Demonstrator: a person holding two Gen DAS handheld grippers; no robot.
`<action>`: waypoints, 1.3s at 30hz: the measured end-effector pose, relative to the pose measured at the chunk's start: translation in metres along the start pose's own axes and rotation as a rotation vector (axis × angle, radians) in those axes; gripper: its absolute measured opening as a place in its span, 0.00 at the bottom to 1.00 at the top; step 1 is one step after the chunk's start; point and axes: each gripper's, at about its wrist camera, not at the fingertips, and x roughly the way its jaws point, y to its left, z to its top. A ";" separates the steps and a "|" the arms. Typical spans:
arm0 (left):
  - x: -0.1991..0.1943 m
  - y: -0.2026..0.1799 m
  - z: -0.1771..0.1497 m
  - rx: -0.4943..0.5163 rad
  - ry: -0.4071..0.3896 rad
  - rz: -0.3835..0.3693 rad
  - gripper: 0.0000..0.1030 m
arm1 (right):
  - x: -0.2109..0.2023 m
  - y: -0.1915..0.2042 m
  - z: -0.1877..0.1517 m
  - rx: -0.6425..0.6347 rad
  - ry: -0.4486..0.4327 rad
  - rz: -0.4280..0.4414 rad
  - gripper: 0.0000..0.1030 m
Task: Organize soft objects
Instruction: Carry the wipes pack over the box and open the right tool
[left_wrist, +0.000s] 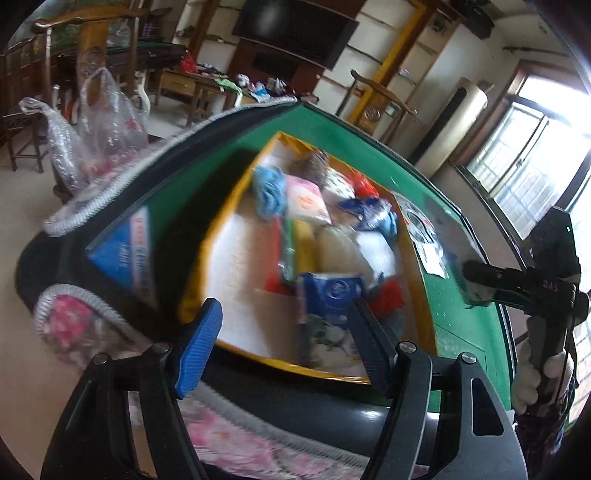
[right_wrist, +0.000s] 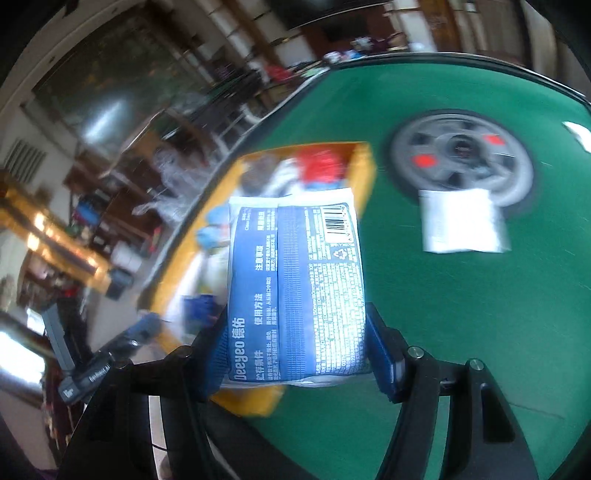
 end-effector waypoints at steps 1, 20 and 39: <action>-0.002 0.004 0.001 -0.005 -0.003 -0.008 0.68 | 0.010 0.011 0.003 -0.017 0.010 0.007 0.59; -0.010 0.058 0.008 -0.106 -0.038 -0.014 0.70 | 0.096 0.103 0.024 -0.269 0.054 -0.298 0.59; -0.033 0.069 0.017 -0.139 -0.131 0.000 0.70 | 0.034 0.100 0.001 -0.155 0.014 0.150 0.77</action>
